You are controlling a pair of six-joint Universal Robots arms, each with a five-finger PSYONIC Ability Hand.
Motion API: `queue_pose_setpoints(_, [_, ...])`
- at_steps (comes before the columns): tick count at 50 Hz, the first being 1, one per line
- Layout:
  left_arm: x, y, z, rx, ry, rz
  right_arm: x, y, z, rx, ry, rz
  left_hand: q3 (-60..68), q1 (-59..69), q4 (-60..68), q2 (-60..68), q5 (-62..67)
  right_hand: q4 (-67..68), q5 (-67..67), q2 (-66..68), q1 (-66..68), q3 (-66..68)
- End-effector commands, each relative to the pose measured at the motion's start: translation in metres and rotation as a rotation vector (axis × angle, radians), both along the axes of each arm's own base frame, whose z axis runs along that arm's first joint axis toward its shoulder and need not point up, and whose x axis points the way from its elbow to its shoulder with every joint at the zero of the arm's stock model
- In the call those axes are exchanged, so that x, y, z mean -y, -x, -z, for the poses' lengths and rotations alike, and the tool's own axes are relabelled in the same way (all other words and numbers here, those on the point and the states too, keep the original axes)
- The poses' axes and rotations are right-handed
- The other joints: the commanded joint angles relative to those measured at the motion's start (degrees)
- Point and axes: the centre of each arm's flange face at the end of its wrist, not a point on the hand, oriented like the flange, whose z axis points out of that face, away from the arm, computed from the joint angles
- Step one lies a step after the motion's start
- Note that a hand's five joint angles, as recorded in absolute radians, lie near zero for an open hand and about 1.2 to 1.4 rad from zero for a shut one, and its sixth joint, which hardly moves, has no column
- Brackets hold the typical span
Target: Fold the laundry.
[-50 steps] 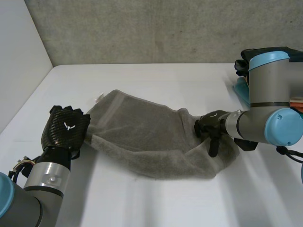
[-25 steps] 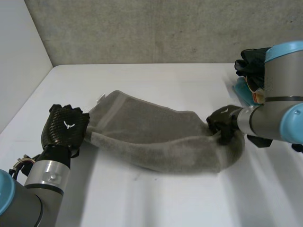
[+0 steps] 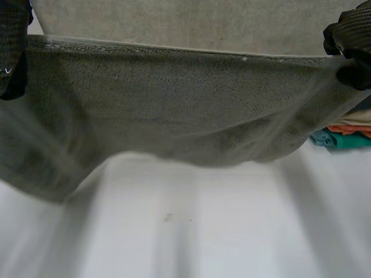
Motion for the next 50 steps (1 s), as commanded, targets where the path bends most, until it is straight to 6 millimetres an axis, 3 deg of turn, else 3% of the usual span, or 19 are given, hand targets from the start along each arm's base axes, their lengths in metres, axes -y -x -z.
queue_pose_setpoints(1, [0.014,0.008,0.024,0.060,-0.112,0.009,-0.011,-0.002,0.023,-0.084,-0.124,-0.033,11.6,15.2,11.1,11.4,13.5,11.7,13.5,12.9,23.4,12.6])
queue_pose_setpoints(6, [0.039,0.021,0.073,0.144,-0.284,0.028,0.007,-0.008,0.069,-0.173,-0.250,-0.060,11.6,15.2,11.1,11.4,13.5,11.7,13.5,12.9,23.4,12.6])
queue_pose_setpoints(11, [0.070,0.030,0.129,0.215,-0.453,0.018,0.026,-0.031,0.108,-0.214,-0.330,-0.093,11.6,15.2,11.1,11.4,13.5,11.7,13.5,12.9,23.4,12.6])
queue_pose_setpoints(17, [0.111,0.040,0.157,0.232,-0.502,-0.005,0.077,-0.051,0.129,-0.226,-0.218,0.019,11.6,15.2,11.1,11.4,13.5,11.7,13.5,12.9,23.4,12.6])
queue_pose_setpoints(20, [0.138,0.048,0.152,0.218,-0.456,-0.014,0.106,-0.059,0.129,-0.204,-0.126,0.069,11.6,15.2,11.1,11.4,13.5,11.7,13.5,12.9,23.4,12.6])
queue_pose_setpoints(22, [0.160,0.055,0.136,0.206,-0.374,-0.024,0.121,-0.064,0.122,-0.177,-0.060,0.083,11.6,15.2,11.1,11.4,13.5,11.7,13.5,12.9,23.4,12.6])
queue_pose_setpoints(25, [0.180,0.062,0.113,0.189,-0.260,-0.037,0.149,-0.076,0.094,-0.062,0.115,0.100,11.6,15.2,11.1,11.4,13.5,11.7,13.5,12.9,23.4,12.6])
queue_pose_setpoints(27, [0.197,0.069,0.079,0.151,-0.111,-0.059,0.158,-0.081,0.076,0.009,0.204,0.100,11.6,15.2,11.1,11.4,13.5,11.7,13.5,12.9,23.4,12.6])
queue_pose_setpoints(29, [0.206,0.072,0.041,0.108,0.043,-0.082,0.169,-0.084,0.042,0.125,0.360,0.104,11.6,15.2,11.1,11.4,13.5,11.7,13.5,12.9,23.4,12.6])
queue_pose_setpoints(32, [0.208,0.071,0.003,0.030,0.202,-0.115,0.173,-0.084,0.005,0.256,0.524,0.106,11.6,15.2,11.1,11.4,13.5,11.7,13.5,12.9,23.4,12.6])
queue_pose_setpoints(34, [0.206,0.070,-0.010,-0.008,0.260,-0.130,0.170,-0.082,-0.014,0.318,0.598,0.111,11.6,15.2,11.1,11.4,13.5,11.7,13.5,12.9,23.4,12.6])
queue_pose_setpoints(37, [0.186,0.065,-0.044,-0.078,0.365,-0.140,0.161,-0.077,-0.033,0.370,0.640,0.117,11.6,15.2,11.1,11.4,13.5,11.7,13.5,12.9,23.4,12.6])
queue_pose_setpoints(40, [0.175,0.060,-0.043,-0.074,0.346,-0.138,0.155,-0.076,-0.032,0.381,0.615,0.104,11.6,15.2,11.1,11.4,13.5,11.7,13.5,12.9,23.4,12.6])
queue_pose_setpoints(42, [0.169,0.058,-0.036,-0.062,0.323,-0.137,0.153,-0.073,-0.021,0.376,0.564,0.096,11.6,15.2,11.1,11.4,13.5,11.7,13.5,12.9,23.4,12.6])
queue_pose_setpoints(46, [0.158,0.054,-0.008,-0.021,0.232,-0.135,0.145,-0.071,0.002,0.349,0.470,0.066,11.6,15.2,11.1,11.4,13.5,11.7,13.5,12.9,23.4,12.6])
queue_pose_setpoints(48, [0.154,0.052,0.022,0.019,0.151,-0.130,0.140,-0.071,0.012,0.333,0.435,0.051,11.6,15.2,11.1,11.4,13.5,11.7,13.5,12.9,23.4,12.6])
queue_pose_setpoints(50, [0.151,0.051,0.041,0.042,0.098,-0.126,0.133,-0.072,0.034,0.299,0.362,0.024,11.6,15.2,11.1,11.4,13.5,11.7,13.5,12.9,23.4,12.6])
